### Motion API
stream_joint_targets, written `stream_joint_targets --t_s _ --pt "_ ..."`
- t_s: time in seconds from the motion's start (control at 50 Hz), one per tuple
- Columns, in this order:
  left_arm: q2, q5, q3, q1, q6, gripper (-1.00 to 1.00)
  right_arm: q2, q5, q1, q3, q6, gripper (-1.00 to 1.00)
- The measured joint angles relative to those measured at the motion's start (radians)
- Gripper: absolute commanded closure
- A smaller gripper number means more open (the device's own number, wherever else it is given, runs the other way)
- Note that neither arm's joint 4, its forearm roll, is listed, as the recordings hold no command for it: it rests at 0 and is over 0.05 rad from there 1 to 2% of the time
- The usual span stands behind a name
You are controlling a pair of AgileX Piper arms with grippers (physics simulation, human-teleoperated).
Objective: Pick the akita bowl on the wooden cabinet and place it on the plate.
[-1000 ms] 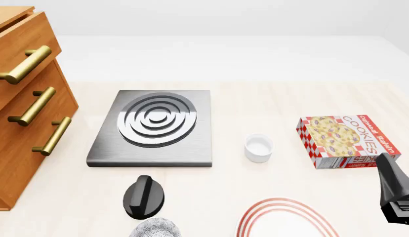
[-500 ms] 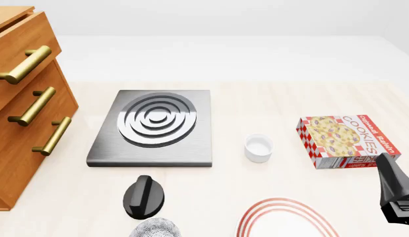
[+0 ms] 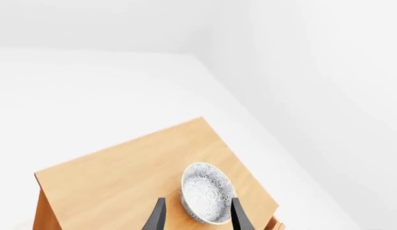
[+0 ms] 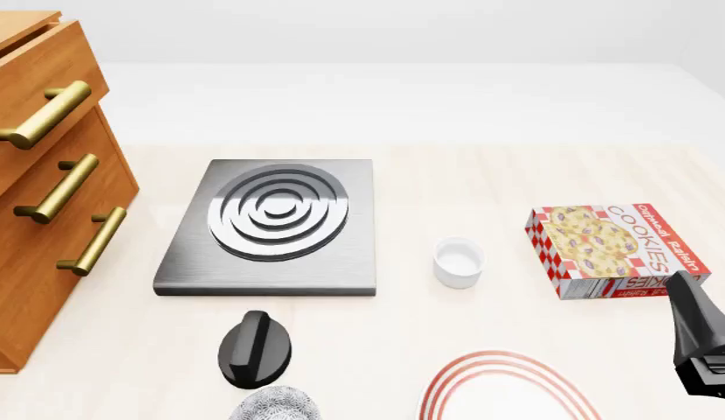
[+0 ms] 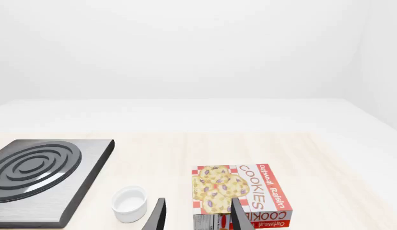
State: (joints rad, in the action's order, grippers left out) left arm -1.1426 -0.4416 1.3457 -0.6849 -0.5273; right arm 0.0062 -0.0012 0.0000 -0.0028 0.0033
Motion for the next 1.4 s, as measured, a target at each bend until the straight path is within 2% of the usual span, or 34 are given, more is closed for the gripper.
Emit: stream_joint_targets --t_s 1.4 --pt "-0.166 0.089 -0.011 0.043 -0.039 -1.0 0.001 -0.001 0.001 0.0 0.0 -1.0"
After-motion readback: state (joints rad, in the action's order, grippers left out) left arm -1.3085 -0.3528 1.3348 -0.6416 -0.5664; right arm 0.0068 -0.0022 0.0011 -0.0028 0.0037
